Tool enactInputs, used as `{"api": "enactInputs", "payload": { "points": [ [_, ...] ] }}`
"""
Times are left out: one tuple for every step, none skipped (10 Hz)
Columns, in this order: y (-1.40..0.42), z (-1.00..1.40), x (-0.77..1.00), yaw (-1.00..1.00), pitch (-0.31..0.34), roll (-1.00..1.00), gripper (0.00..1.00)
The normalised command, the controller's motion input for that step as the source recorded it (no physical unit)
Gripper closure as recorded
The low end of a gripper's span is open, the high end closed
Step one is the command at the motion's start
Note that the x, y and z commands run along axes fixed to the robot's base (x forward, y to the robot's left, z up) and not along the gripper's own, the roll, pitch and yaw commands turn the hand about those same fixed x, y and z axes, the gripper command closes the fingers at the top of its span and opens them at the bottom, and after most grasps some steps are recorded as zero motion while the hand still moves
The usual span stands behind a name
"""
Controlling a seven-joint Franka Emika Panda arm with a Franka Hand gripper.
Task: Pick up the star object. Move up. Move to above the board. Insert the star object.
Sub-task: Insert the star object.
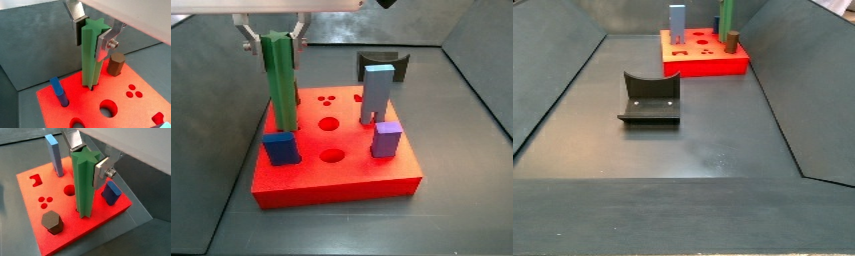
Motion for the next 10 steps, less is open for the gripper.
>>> {"api": "enactInputs", "payload": {
  "points": [
    [0.00, -0.10, 0.00, -0.06, 0.000, 0.00, 1.00],
    [0.00, -0.10, 0.00, -0.03, 0.000, 0.00, 1.00],
    [0.00, -0.21, 0.00, 0.00, 0.000, 0.00, 1.00],
    [0.03, -0.22, -0.02, 0.02, 0.000, 0.00, 1.00],
    [0.00, -0.24, -0.03, 0.06, 0.000, 0.00, 1.00],
    [0.00, -0.25, -0.03, 0.06, 0.000, -0.01, 1.00],
    [0.00, -0.27, 0.00, 0.13, 0.000, 0.00, 1.00],
    [0.00, -0.20, -0.14, 0.06, 0.000, 0.00, 1.00],
    [0.00, -0.13, -0.16, 0.00, 0.000, 0.00, 1.00],
    [0.00, -0.11, -0.16, 0.00, 0.000, 0.00, 1.00]
  ]
}}
